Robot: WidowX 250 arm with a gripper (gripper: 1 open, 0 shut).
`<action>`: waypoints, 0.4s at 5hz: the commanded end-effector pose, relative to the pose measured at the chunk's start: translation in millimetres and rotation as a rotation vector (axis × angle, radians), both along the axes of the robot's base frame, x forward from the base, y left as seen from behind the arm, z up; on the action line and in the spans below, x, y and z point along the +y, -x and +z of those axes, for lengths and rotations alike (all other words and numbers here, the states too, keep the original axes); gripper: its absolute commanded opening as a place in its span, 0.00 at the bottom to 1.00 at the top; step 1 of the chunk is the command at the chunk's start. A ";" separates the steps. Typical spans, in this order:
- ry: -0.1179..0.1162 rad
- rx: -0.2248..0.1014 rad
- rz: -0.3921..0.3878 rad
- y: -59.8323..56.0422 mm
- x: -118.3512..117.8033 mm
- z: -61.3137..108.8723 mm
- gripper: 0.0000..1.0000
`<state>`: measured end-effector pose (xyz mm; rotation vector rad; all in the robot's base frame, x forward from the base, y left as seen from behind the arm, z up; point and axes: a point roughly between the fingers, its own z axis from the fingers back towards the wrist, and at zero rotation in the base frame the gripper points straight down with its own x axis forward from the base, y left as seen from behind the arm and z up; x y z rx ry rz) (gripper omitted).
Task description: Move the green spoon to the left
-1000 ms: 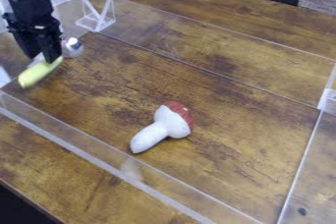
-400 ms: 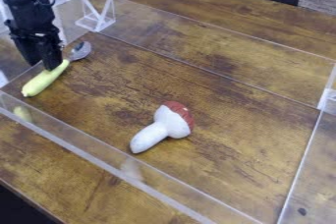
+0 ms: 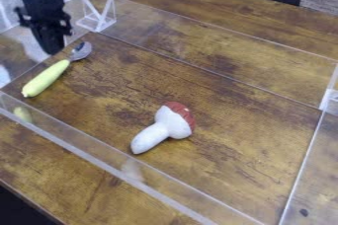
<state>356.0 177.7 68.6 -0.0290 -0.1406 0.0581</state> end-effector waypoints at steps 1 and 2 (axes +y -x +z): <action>-0.018 -0.053 0.013 -10.0 -1.0 17.5 0.00; -0.014 -0.058 0.010 -7.0 -7.2 18.5 1.00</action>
